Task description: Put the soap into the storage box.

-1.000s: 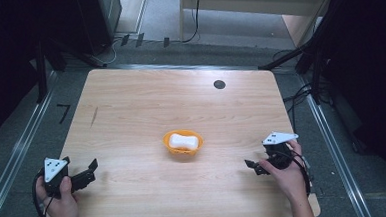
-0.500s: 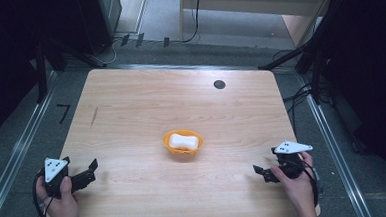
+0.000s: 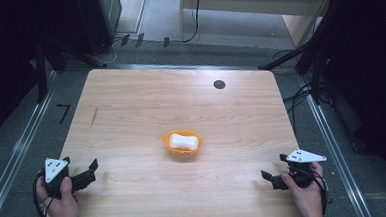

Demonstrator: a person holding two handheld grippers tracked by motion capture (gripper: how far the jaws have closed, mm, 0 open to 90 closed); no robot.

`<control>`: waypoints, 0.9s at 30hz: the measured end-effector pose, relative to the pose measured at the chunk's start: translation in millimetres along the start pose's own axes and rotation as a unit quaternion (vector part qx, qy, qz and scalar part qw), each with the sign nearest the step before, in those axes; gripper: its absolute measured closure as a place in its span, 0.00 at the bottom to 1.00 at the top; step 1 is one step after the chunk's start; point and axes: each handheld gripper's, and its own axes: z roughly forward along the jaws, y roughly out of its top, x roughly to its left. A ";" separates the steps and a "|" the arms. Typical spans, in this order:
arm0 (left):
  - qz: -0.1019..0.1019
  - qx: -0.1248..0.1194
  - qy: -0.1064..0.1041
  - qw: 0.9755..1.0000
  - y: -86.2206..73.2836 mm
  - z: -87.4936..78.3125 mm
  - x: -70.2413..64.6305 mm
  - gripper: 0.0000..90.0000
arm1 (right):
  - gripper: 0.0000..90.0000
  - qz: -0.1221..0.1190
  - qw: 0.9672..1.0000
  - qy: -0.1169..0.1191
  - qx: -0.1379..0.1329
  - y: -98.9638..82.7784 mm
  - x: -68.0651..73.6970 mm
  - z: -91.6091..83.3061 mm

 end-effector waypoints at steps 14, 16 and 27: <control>0.001 0.000 0.001 1.000 0.0 0.3 -0.7 0.08 | 0.01 0.032 0.999 -0.011 -0.028 -26.4 -9.9 -24.4; 0.001 0.000 0.001 1.000 0.0 0.3 -0.8 0.08 | 0.01 0.038 0.999 -0.013 -0.032 -30.5 -12.1 -28.3; 0.006 -0.001 0.001 1.000 0.0 0.2 -0.8 0.08 | 0.01 0.072 0.995 -0.031 -0.068 -48.3 -21.3 -45.5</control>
